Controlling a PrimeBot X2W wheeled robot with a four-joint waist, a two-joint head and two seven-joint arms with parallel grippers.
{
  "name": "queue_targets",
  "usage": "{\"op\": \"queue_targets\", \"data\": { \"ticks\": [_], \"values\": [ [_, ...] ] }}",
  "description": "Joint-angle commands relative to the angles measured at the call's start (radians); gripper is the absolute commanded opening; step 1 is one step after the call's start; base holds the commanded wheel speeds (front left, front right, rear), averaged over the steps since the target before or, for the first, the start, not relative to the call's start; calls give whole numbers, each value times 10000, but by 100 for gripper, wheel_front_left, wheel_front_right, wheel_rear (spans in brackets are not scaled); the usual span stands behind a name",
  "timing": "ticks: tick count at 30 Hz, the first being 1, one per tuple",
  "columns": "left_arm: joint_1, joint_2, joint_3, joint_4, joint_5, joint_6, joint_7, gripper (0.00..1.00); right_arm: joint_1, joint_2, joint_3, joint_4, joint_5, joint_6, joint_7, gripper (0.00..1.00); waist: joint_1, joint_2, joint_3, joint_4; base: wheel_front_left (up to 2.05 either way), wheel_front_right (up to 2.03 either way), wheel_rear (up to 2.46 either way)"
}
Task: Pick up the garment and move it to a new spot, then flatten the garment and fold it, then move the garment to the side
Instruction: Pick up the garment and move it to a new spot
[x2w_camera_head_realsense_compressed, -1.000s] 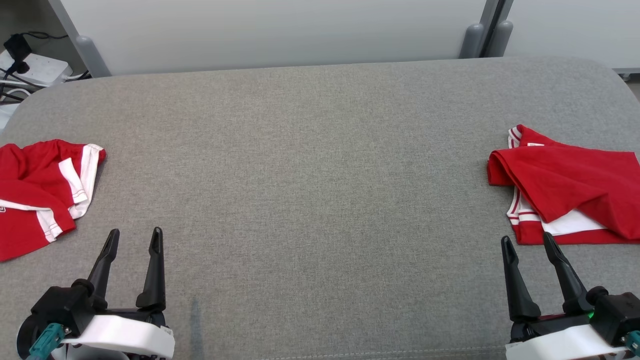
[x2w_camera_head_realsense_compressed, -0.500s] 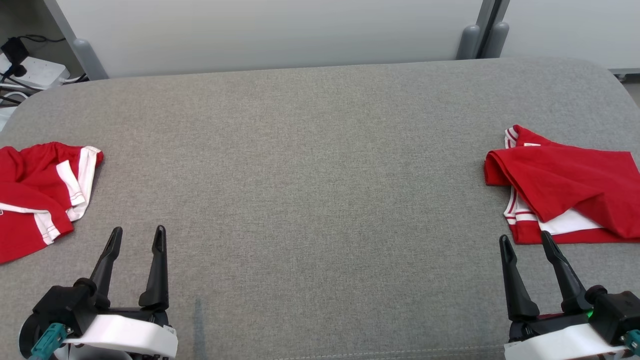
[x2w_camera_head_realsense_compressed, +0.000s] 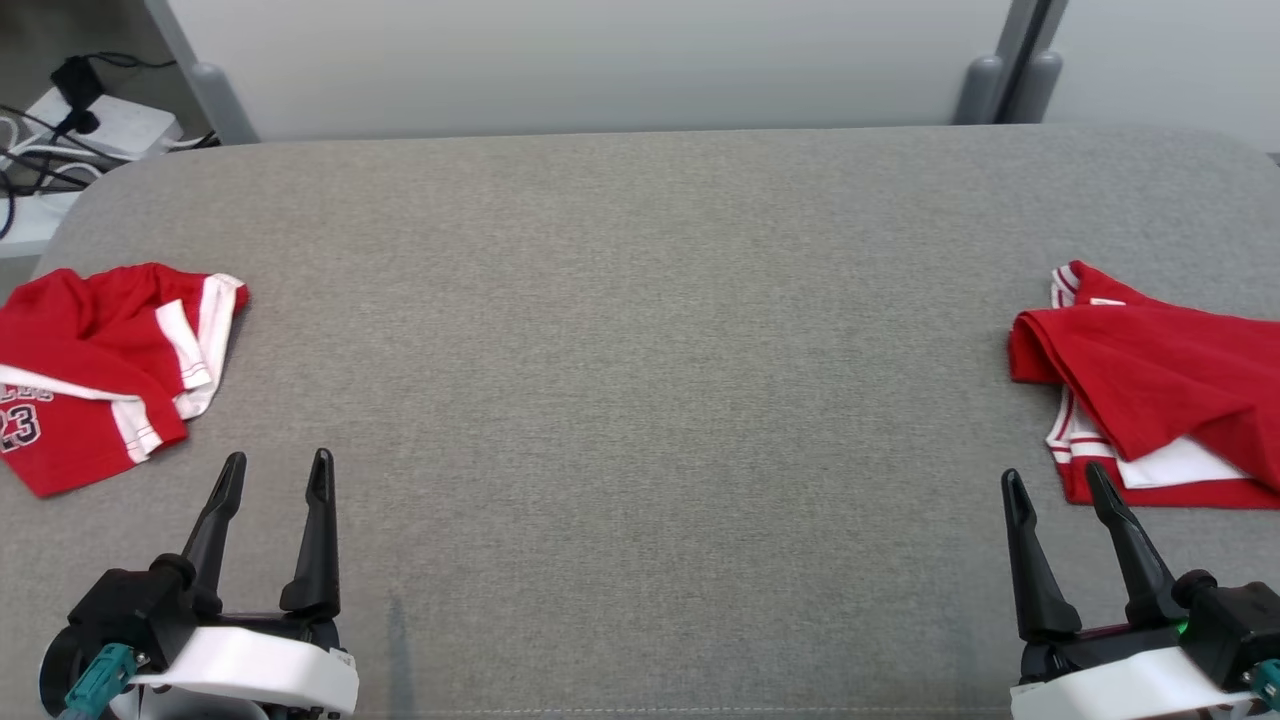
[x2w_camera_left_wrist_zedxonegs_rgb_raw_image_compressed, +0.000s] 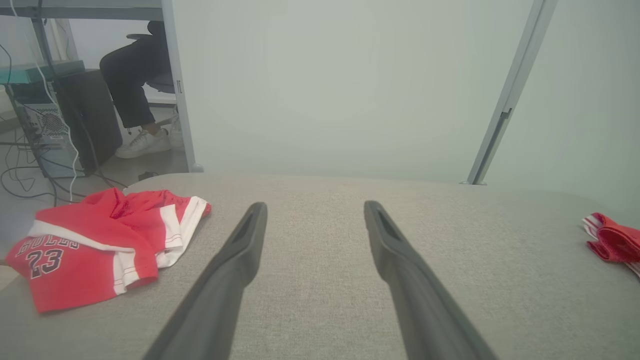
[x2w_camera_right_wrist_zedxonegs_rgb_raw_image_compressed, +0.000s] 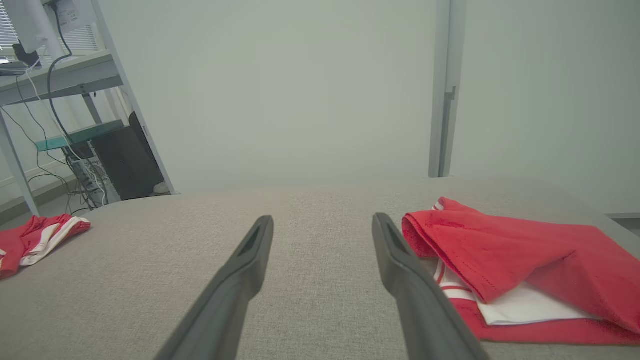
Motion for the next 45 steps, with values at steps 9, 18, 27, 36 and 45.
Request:
{"op": "queue_targets", "data": {
  "ticks": [9,18,27,36,45],
  "values": [
    [-13,153,659,-150,-211,92,-171,100,-290,-335,393,-442,-158,-30,293,100,0,-1,-104,2245,0,0,0],
    [25,-94,634,116,-305,-76,-256,100,-199,-387,352,-579,-175,-30,460,100,0,-1,-226,3664,0,0,0],
    [-74,-201,656,330,-324,-235,-301,100,-75,-354,403,-631,-170,-30,527,100,0,-1,-323,3953,0,0,0],
    [-944,136,728,234,-216,-665,-283,100,-9,-336,368,-637,-116,-30,575,100,0,-1,-296,3905,0,0,0],
    [-4932,1299,1294,645,-468,-1755,658,100,-434,-542,557,-875,-230,-30,808,100,0,-1,441,3354,0,0,0]
  ]
}}
